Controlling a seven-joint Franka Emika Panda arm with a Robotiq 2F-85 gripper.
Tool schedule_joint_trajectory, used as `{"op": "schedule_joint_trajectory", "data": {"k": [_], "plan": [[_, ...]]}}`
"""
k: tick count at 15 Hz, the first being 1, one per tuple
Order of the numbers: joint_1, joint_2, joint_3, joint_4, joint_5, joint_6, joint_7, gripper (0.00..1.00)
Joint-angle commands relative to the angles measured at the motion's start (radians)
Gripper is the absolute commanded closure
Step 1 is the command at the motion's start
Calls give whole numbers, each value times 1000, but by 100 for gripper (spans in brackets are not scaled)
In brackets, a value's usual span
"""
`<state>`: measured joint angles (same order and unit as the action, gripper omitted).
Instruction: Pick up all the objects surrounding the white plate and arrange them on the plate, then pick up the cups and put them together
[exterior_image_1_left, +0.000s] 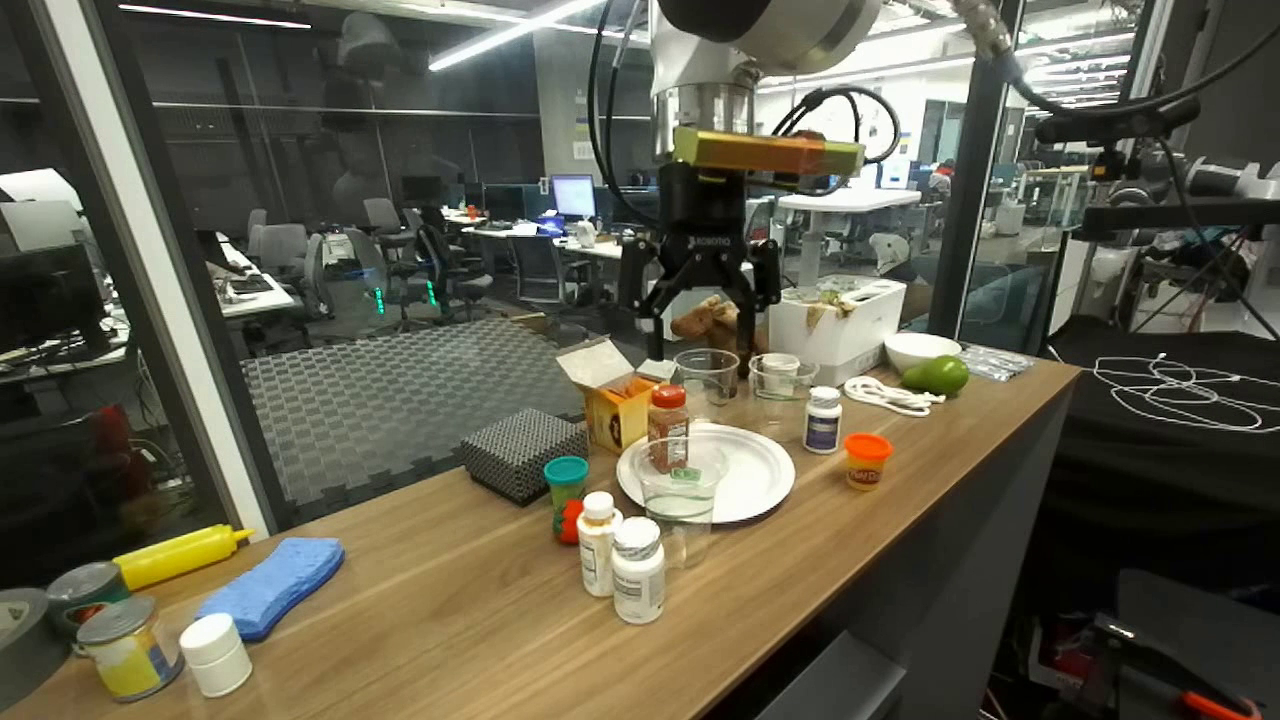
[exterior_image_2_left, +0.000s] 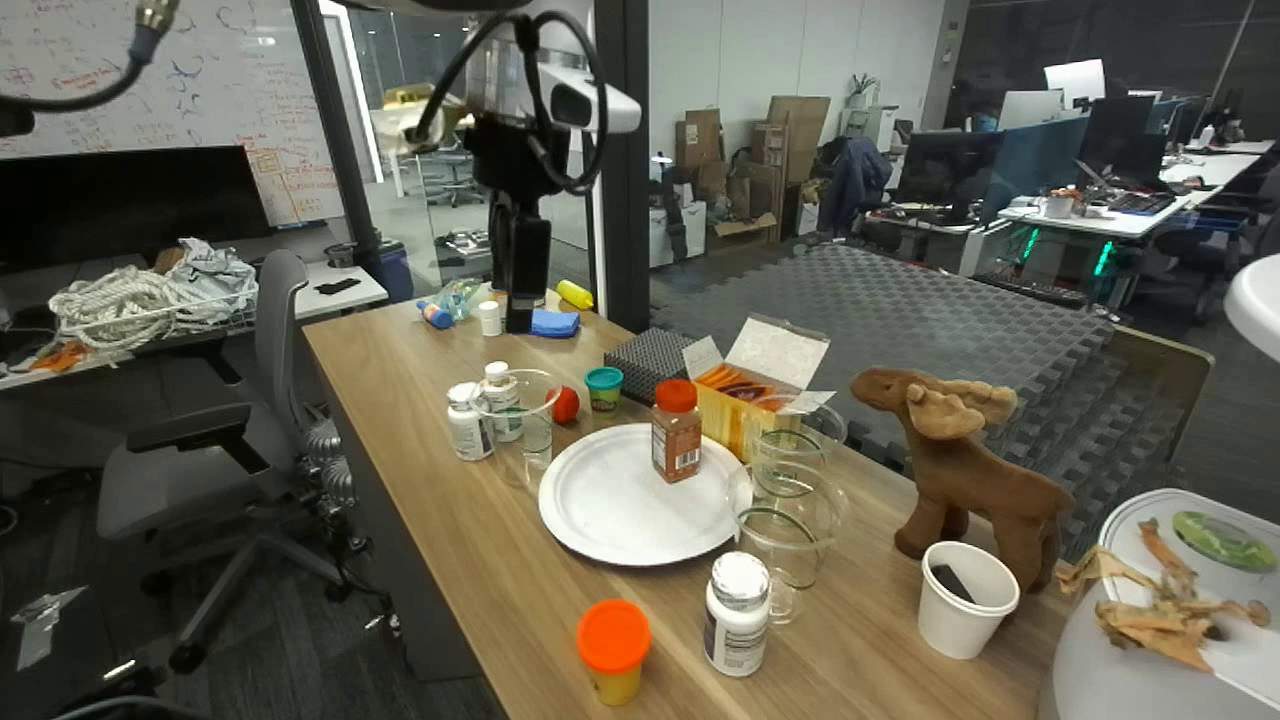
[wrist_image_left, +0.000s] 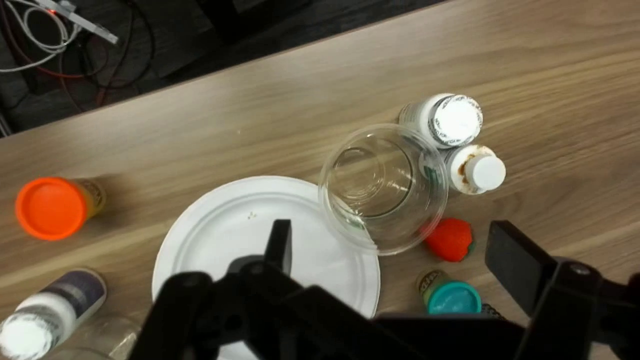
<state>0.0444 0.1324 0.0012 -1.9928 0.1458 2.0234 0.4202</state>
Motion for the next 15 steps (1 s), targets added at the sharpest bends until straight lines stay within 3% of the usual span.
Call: {"op": "schedule_joint_trajectory", "data": {"k": [1,8,15], "plan": [[11,-33,16,-143,46,146,38,0],[20,-1,1,-238,-28,352,138,0],[14,60,-7,-226,-34,373,158,0]]}}
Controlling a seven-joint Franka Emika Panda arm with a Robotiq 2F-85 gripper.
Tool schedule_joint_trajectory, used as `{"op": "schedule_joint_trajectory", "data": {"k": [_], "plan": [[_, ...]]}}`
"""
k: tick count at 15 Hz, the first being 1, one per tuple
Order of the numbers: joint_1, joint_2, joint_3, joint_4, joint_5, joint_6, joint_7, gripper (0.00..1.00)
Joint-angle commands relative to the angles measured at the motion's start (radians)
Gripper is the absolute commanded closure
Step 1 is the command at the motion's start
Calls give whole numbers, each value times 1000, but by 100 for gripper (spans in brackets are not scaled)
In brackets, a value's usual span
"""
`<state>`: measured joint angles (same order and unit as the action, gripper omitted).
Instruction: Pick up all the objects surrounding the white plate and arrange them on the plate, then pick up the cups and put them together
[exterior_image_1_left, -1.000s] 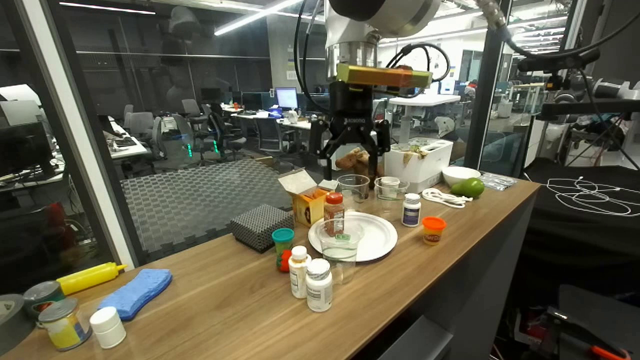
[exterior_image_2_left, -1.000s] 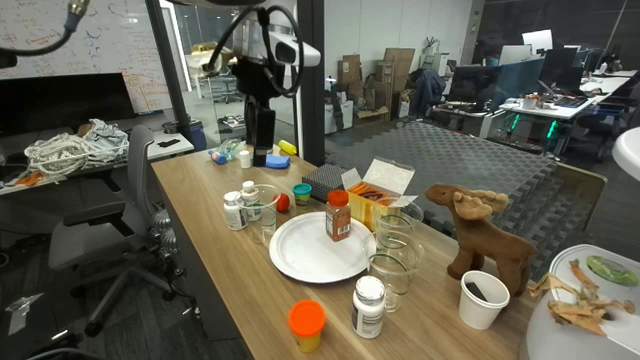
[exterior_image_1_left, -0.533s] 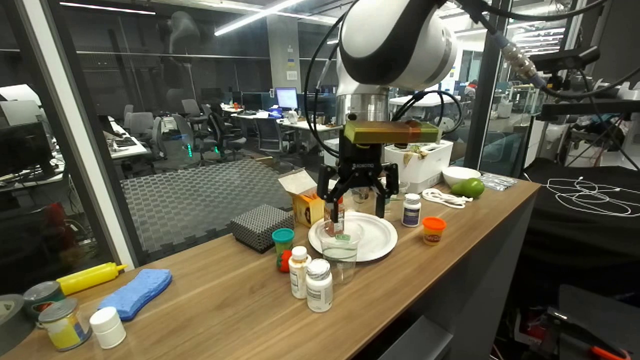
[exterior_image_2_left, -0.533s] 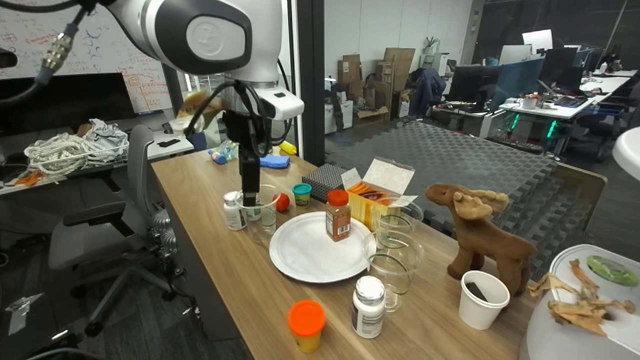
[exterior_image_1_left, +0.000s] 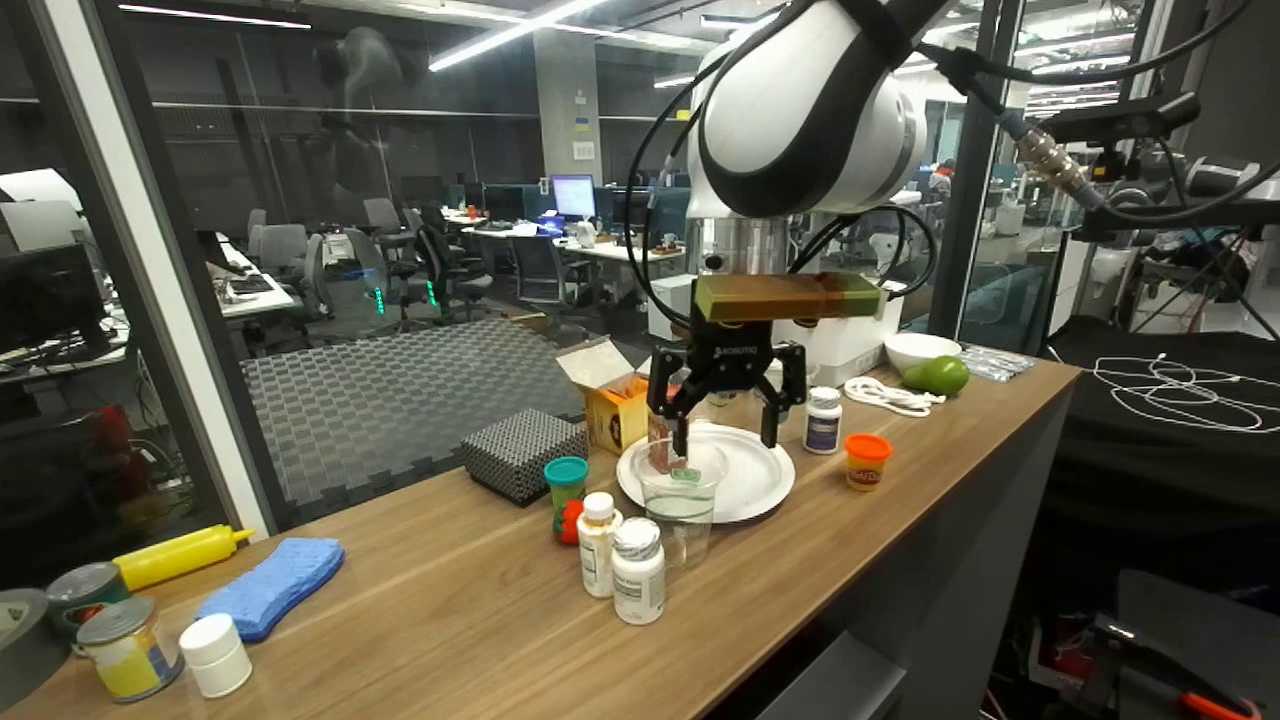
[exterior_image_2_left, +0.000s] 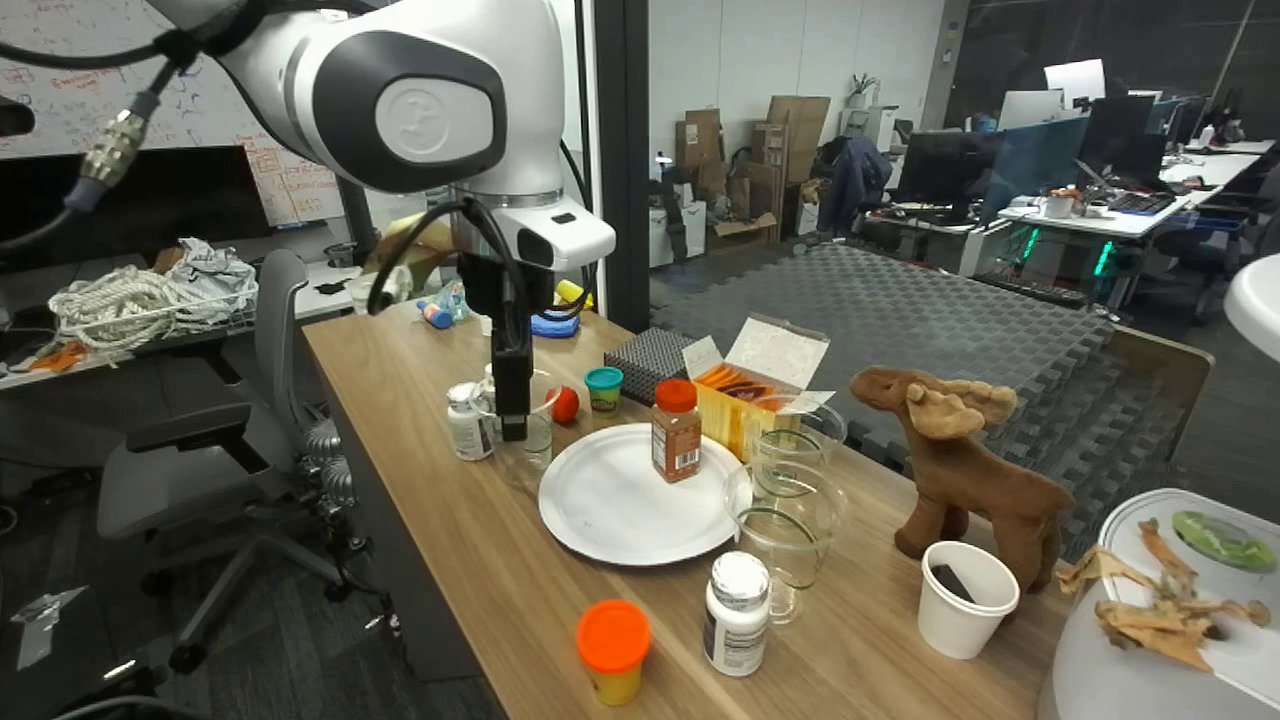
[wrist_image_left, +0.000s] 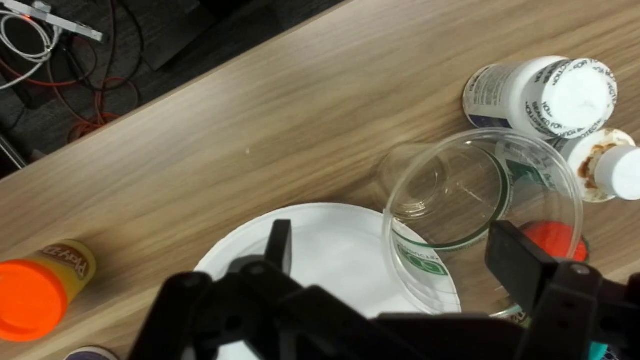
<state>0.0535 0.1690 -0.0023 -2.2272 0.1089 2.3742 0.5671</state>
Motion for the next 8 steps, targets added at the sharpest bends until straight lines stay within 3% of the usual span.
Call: {"op": "schedule_joint_trajectory", "data": {"k": [1,5,6,7,8], "plan": [[5,35,-3,14,8,20,6,0],[0,65,1,37,44,25,-22,0],[-1,72,0,46,54,25,-22,25],[-2,76,-1,54,64,24,-21,26],[-2,79,-1,62,71,22,-19,34]]}}
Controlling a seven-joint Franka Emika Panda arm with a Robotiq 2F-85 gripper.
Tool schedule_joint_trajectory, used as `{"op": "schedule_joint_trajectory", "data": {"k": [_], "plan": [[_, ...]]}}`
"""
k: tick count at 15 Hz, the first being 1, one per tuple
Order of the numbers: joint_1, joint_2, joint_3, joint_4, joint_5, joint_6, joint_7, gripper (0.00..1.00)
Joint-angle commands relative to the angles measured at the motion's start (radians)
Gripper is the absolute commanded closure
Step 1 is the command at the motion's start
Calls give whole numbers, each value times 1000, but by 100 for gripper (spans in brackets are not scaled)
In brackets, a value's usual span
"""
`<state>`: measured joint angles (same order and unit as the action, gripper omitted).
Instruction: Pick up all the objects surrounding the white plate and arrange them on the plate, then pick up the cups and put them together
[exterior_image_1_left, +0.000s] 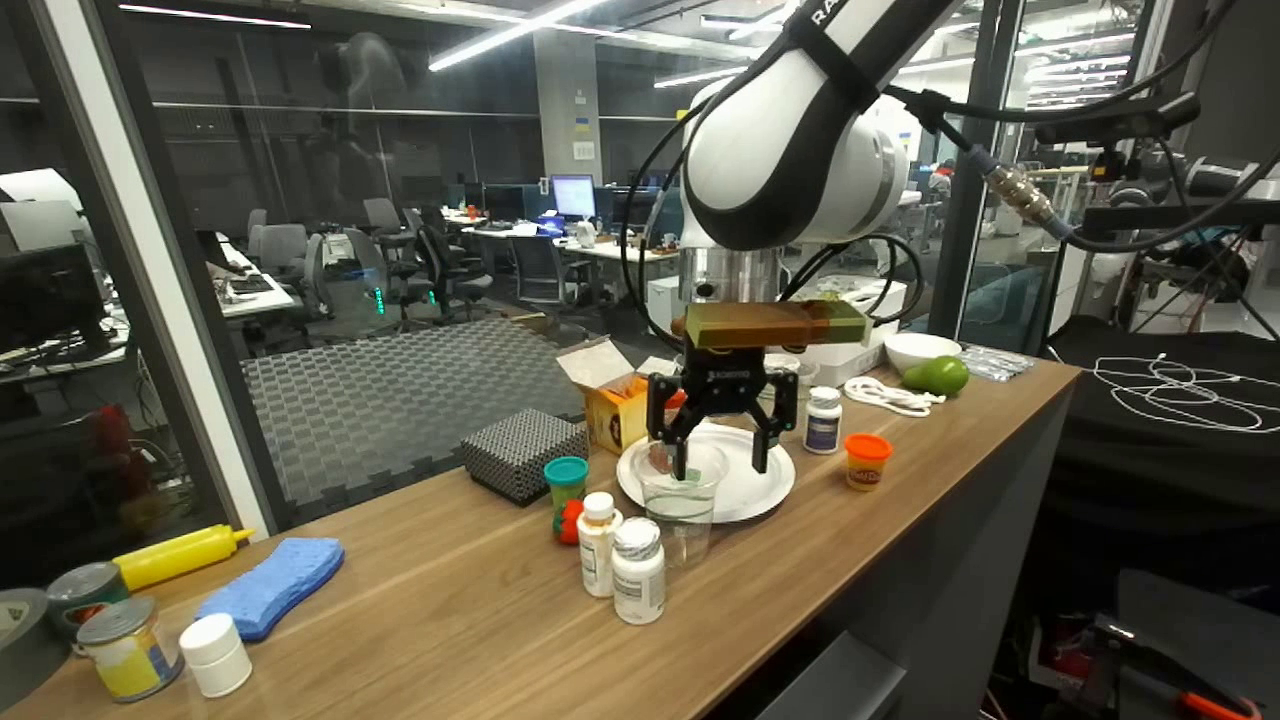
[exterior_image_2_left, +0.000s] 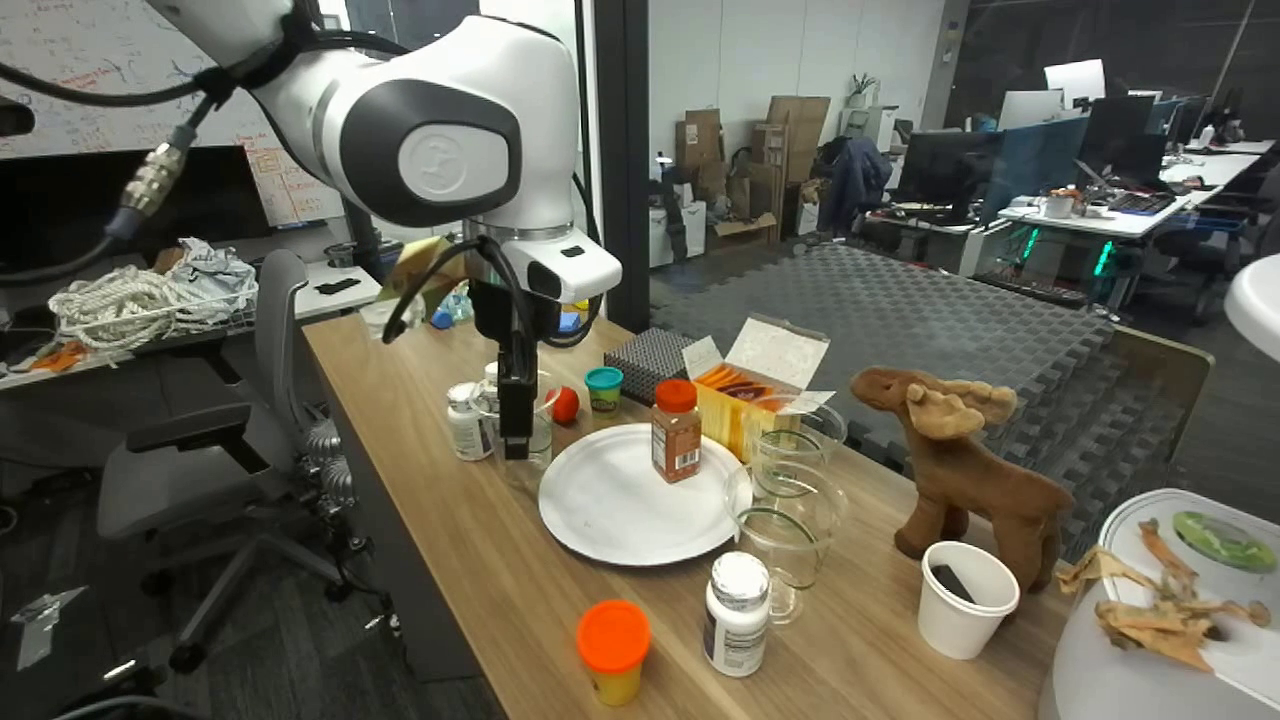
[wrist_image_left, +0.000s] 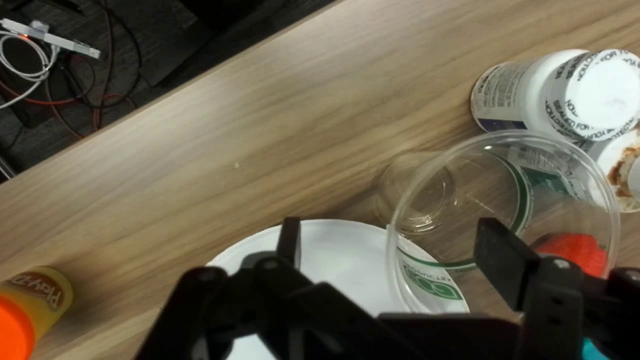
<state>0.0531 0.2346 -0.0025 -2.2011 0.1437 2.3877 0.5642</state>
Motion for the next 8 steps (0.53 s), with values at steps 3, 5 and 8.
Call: {"op": "schedule_joint_trajectory", "data": {"k": [3,5,8], "plan": [[-1,21,2,55,57,5,-25,58],[0,28,2,61,59,8,-24,74],[0,42,1,68,64,2,-25,96]]}}
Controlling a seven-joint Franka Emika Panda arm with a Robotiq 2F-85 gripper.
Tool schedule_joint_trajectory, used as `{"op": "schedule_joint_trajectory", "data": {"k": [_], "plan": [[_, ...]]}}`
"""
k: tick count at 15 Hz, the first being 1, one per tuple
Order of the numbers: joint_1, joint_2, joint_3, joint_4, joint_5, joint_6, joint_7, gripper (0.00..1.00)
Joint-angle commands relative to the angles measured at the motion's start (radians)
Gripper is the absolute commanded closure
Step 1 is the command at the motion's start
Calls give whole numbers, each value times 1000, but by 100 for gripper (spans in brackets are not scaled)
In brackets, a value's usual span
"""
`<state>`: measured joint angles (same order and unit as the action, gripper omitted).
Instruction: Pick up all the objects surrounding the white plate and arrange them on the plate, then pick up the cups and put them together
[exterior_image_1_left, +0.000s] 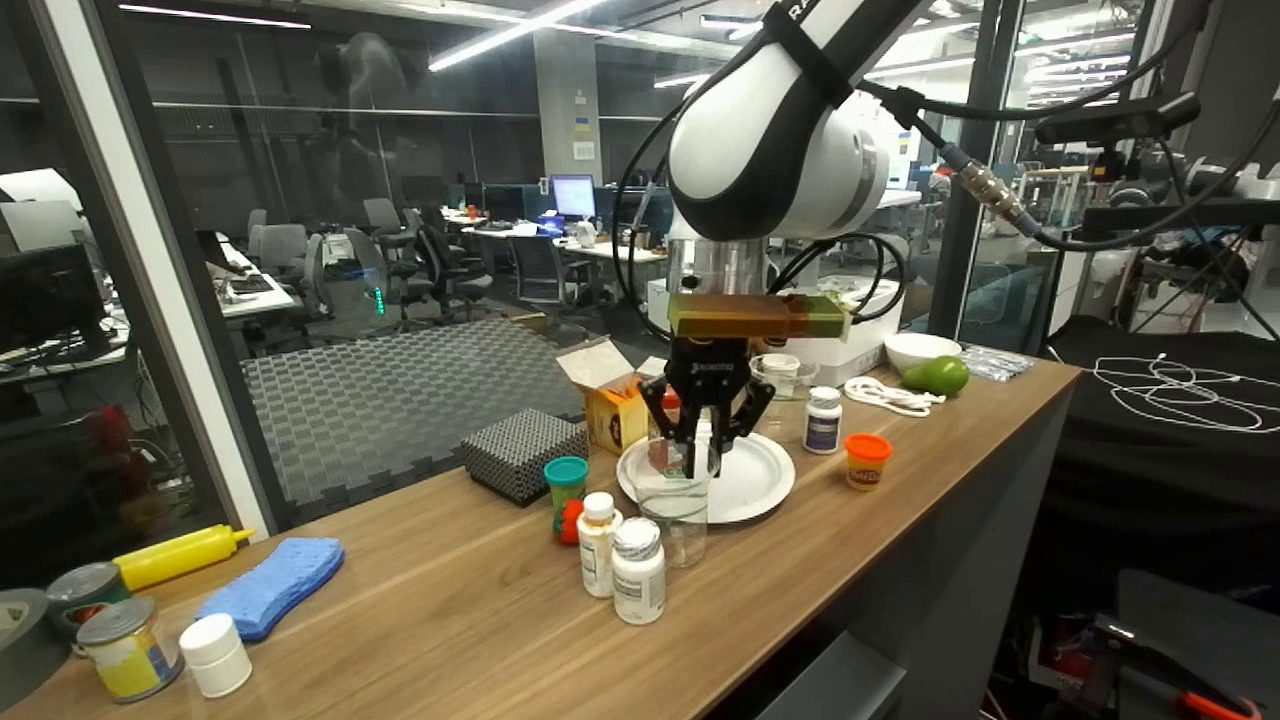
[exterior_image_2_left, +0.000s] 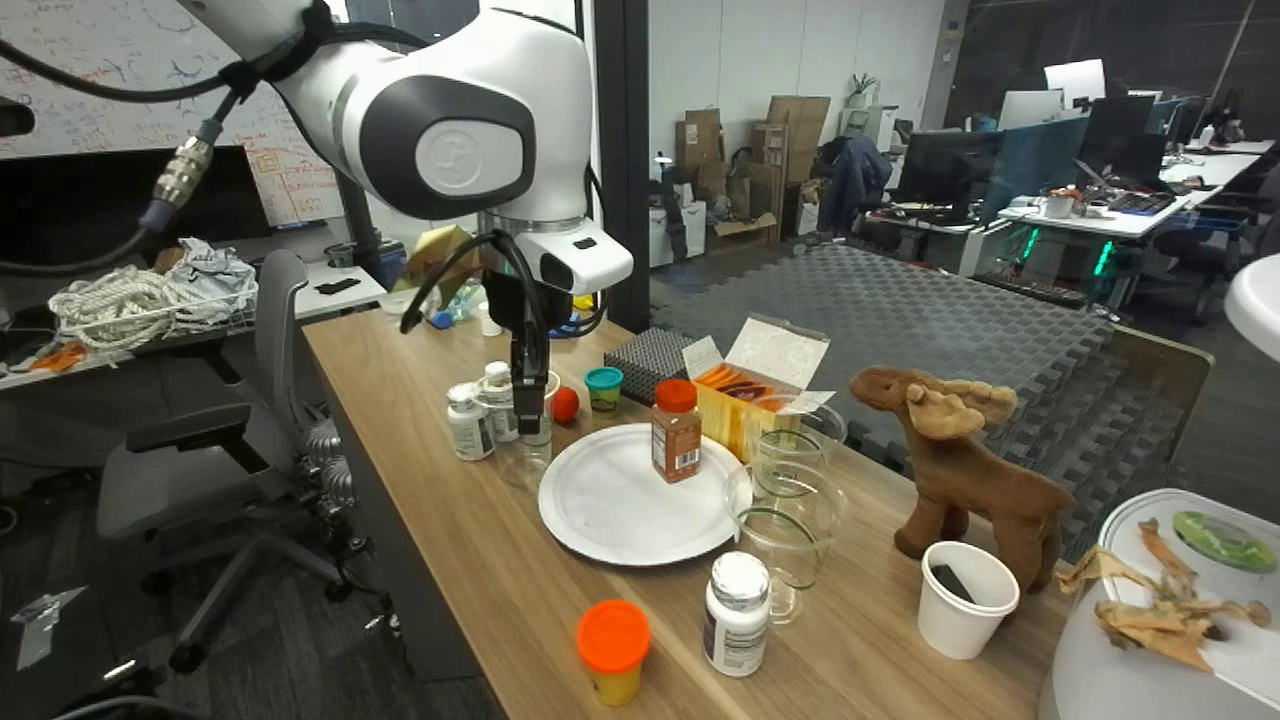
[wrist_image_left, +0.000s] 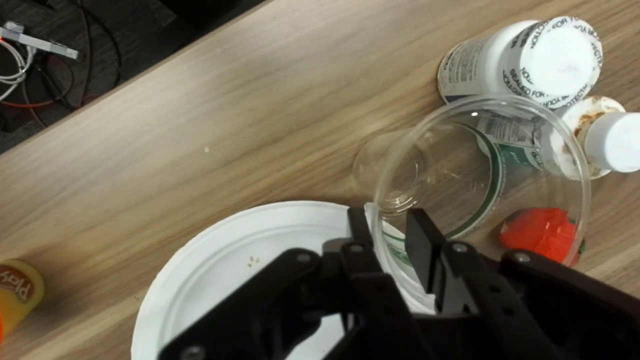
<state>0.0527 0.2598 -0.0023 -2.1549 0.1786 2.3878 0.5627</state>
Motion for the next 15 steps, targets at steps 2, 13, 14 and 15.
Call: {"op": "schedule_joint_trajectory", "data": {"k": [2,13,14,15], "plan": [[1,25,1,20,28,1,-26,100],[-2,-183,-8,-71,39,11,-5,99],[-3,-216,-16,-76,17,17,16,99],[-9,-247,-25,-76,-6,18,41,99]]}}
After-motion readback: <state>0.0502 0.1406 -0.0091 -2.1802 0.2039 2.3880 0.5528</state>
